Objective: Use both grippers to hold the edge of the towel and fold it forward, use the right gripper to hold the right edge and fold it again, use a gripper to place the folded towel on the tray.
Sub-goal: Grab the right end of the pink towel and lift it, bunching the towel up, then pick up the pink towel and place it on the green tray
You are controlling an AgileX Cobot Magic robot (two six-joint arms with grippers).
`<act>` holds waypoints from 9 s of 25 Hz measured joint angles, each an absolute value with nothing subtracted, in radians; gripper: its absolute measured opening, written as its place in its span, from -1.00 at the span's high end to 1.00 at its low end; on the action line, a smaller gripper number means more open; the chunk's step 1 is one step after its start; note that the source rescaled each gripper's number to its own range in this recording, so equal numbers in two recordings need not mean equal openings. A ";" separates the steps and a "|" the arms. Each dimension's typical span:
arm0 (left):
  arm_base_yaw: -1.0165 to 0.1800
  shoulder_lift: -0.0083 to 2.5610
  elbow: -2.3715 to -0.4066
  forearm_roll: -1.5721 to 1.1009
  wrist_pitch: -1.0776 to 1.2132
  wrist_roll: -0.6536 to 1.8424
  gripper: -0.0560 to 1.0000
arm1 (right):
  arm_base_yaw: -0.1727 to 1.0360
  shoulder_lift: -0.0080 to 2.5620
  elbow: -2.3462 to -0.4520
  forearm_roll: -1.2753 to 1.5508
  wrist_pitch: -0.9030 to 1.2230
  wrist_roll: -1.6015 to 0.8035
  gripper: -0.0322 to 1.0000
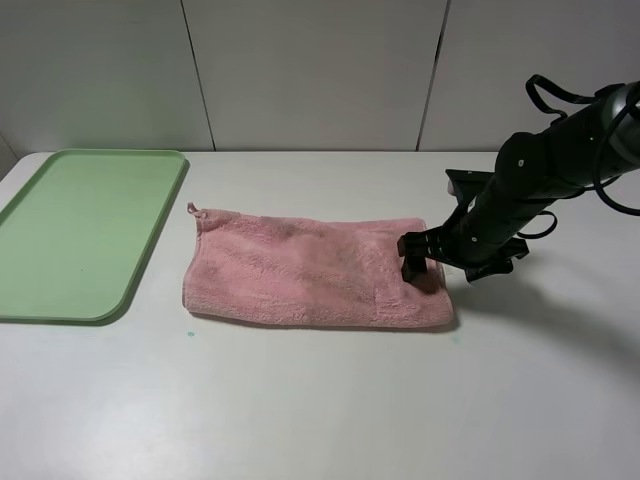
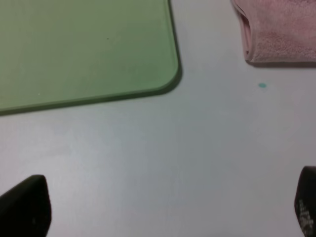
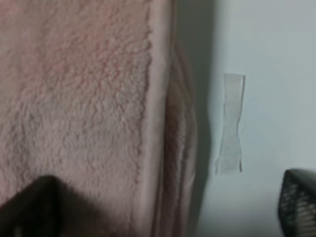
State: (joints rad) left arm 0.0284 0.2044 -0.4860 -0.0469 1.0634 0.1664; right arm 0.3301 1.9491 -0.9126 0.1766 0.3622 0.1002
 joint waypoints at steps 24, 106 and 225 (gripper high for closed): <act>0.028 0.204 -0.486 -0.047 1.063 0.166 -0.97 | 0.330 1.958 -0.916 0.211 0.391 0.112 0.84; 0.028 0.204 -0.486 -0.047 1.063 0.167 -0.97 | 0.507 1.693 -1.082 0.264 0.617 0.148 0.84; 0.028 0.204 -0.486 -0.047 1.063 0.167 -0.97 | 0.396 1.151 -0.823 -0.216 0.822 -0.010 -1.00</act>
